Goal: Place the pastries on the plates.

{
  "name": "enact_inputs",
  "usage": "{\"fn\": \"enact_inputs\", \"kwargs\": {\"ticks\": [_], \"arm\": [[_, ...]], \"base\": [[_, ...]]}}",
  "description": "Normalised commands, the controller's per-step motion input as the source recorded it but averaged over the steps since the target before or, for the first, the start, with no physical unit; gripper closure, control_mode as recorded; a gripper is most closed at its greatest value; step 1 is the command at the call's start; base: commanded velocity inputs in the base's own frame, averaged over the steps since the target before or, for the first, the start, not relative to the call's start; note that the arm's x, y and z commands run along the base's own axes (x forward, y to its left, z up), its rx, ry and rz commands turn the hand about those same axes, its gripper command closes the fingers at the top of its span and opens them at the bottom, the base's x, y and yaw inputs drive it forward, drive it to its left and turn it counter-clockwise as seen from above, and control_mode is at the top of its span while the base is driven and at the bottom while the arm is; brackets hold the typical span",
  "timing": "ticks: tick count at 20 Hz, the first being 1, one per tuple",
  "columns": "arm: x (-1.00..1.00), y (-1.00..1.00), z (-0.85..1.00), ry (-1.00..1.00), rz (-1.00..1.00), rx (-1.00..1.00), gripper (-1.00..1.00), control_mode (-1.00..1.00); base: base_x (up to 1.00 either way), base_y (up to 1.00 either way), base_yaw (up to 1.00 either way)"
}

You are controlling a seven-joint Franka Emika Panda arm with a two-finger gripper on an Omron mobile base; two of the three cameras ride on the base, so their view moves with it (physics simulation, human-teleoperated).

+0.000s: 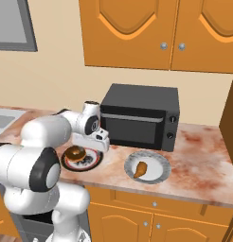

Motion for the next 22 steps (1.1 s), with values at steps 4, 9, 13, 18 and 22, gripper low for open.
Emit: {"fn": "enact_inputs", "kwargs": {"ticks": [4,9,13,18,22], "arm": [[-0.31,-0.05,0.81,0.05,0.0,0.0,-1.0,-1.0],[-0.32,0.0,0.6,0.05,0.0,0.0,-1.0,-1.0],[-0.4,0.0,0.62,0.02,0.0,0.0,-1.0,-1.0],[-0.42,0.0,0.53,0.0,0.0,0.0,-1.0,-1.0],[-0.42,0.0,0.29,0.0,0.0,0.0,-1.0,-1.0]], "base": [[0.0,0.0,0.0],[0.0,0.0,0.0],[0.0,0.0,0.0],[0.0,0.0,0.0],[0.0,0.0,0.0]]}}
